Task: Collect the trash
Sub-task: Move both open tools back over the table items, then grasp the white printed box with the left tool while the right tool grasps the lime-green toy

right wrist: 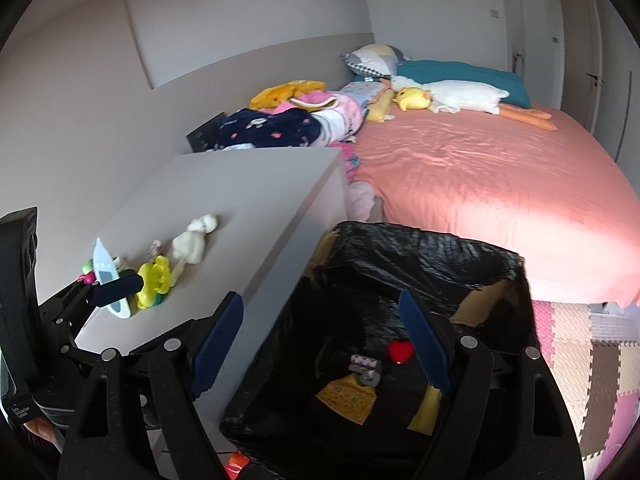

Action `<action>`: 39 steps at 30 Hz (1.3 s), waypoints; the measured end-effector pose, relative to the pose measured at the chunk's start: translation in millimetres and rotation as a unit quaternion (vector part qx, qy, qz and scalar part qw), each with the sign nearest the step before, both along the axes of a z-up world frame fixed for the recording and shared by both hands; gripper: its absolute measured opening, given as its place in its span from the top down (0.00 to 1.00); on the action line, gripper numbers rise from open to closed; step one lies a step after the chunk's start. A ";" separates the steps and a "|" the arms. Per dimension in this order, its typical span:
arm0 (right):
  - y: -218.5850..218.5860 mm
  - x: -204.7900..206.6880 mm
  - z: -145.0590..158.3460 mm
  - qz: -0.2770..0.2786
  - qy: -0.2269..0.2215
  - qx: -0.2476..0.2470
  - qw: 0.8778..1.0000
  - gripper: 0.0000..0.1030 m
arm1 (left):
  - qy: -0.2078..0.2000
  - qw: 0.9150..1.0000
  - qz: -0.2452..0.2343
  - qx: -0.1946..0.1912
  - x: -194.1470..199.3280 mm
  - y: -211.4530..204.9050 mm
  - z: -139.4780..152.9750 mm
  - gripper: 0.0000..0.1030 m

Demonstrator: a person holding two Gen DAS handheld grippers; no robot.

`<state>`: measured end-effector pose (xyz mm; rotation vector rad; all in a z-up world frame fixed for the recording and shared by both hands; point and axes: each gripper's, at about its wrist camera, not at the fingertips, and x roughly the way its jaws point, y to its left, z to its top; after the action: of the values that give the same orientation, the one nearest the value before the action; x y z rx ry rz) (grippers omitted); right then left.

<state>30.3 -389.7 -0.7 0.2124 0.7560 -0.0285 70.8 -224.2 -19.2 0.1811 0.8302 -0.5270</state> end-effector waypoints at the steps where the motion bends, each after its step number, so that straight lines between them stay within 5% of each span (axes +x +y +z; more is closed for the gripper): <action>1: 4.1 1.4 0.0 0.004 0.000 -0.001 1.000 0.22 | -0.001 1.000 0.005 0.001 -0.1 5.8 -0.3 0.06; 39: 151.1 75.6 -39.6 0.149 0.040 0.005 0.988 0.22 | -0.006 0.984 0.174 0.042 10.7 200.1 -26.8 0.06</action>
<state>106.0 -238.5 -40.3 0.1072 0.8619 0.2513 81.5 -24.1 -46.0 0.1118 0.8511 -0.1628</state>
